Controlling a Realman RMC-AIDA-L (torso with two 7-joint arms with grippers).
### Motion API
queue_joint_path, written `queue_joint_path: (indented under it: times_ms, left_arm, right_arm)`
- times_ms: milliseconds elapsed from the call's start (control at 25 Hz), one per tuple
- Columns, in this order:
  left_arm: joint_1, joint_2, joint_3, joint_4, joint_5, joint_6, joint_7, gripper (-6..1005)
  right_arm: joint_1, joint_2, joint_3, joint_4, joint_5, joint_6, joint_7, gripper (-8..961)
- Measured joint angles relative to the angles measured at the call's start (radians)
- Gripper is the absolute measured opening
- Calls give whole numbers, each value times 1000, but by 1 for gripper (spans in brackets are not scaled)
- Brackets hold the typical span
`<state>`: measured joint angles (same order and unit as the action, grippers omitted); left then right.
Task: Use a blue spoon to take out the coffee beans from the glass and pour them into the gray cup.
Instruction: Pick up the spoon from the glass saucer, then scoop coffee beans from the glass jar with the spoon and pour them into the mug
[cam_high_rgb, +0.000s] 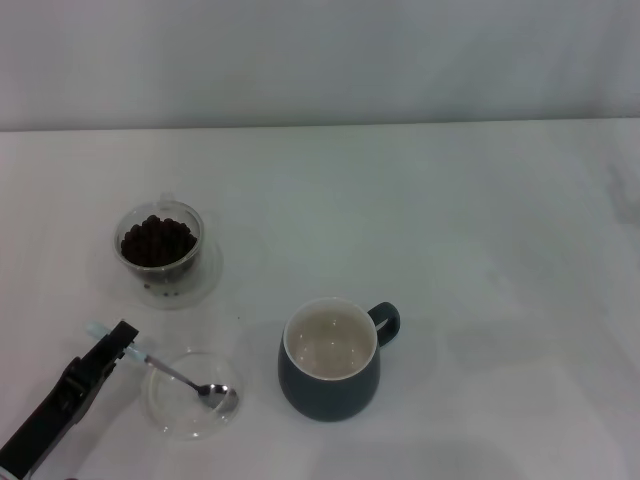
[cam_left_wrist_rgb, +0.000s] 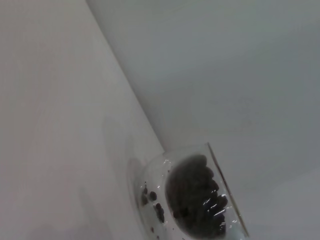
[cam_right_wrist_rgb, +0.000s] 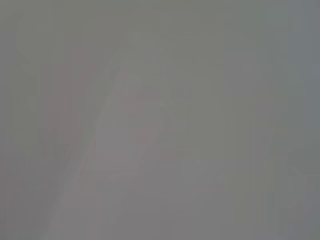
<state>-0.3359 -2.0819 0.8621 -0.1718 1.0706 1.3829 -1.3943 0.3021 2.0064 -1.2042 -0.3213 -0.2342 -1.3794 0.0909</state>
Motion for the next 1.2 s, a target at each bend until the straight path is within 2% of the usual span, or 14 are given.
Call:
queue_joint_path:
  times_ms: [400, 600, 760, 1000, 1120, 1200]
  left_arm:
    - [8, -1, 0, 0, 0, 11, -8, 127]
    - [27, 3, 3, 12, 0, 59, -10, 127]
    - [78, 5, 3, 102, 0, 141, -22, 128]
    - [145, 10, 3, 299, -2, 228, -97, 128]
    - [160, 18, 3, 403, 1, 233, -135, 128]
    - [153, 38, 3, 457, 9, 231, -164, 128]
  right_arm:
    - [0, 0, 0, 0, -1, -10, 1, 446]
    - [0, 0, 0, 5, -1, -13, 1, 446]
    - [0, 0, -4, 10, -1, -17, 1, 446]
    - [0, 1, -41, 15, 0, -28, 1, 446]
    - [-1, 1, -67, 27, -1, -52, -1, 446]
    - [-1, 1, -87, 35, -1, -73, -1, 446]
